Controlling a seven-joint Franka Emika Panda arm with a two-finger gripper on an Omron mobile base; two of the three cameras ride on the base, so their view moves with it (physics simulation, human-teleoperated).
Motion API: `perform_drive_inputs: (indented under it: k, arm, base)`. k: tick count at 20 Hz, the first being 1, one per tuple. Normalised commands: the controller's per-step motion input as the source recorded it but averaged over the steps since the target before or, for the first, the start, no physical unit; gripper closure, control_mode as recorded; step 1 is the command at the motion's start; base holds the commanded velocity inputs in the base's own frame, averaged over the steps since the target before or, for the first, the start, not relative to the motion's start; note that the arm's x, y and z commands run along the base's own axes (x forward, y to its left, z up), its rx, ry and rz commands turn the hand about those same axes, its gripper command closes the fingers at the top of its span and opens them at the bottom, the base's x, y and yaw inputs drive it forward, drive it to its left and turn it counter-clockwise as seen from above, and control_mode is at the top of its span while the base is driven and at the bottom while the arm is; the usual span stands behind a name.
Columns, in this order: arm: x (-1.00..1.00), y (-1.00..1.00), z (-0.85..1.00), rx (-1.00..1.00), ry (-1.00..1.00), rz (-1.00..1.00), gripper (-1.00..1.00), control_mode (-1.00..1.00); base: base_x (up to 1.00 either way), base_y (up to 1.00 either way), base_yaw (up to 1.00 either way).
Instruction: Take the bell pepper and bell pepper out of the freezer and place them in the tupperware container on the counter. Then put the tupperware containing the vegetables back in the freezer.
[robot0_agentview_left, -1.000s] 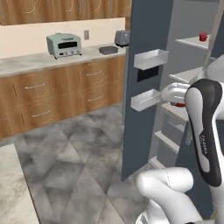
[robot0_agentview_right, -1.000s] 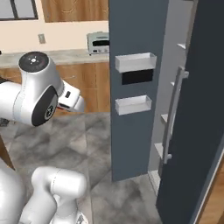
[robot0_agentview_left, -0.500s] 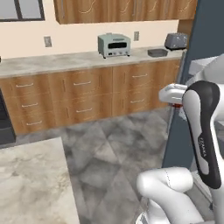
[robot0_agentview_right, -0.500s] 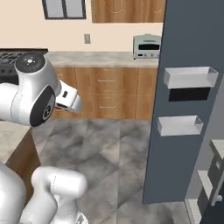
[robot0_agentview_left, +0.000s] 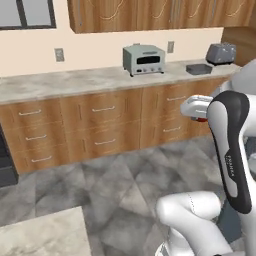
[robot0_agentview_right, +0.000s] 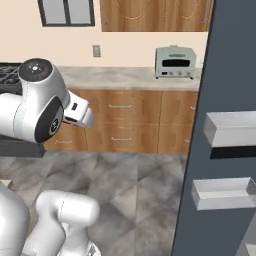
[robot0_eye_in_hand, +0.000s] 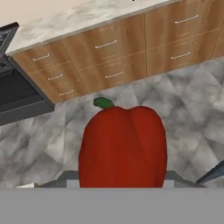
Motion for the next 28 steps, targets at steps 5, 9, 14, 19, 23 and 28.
perform_drive_inputs:
  k: [5,9,14,19,23,28]
  arm:
    - [0.00,0.00,0.00,0.00,0.00,0.00,1.00,1.00]
    - [0.00,0.00,0.00,0.00,0.00,0.00,1.00,1.00]
    - [0.00,0.00,0.00,0.00,0.00,0.00,1.00,1.00]
    - [0.00,0.00,0.00,0.00,0.00,0.00,1.00,1.00]
    - [0.00,0.00,0.00,0.00,0.00,0.00,1.00,1.00]
    - [0.00,0.00,0.00,0.00,0.00,0.00,1.00,1.00]
  base:
    - [1.00,0.00,-0.06]
    - [1.00,0.01,-0.21]
    - [1.00,0.01,-0.36]
    - [1.00,0.00,-0.45]
    - [1.00,-0.01,-0.46]
    - [0.96,-0.15,-0.45]
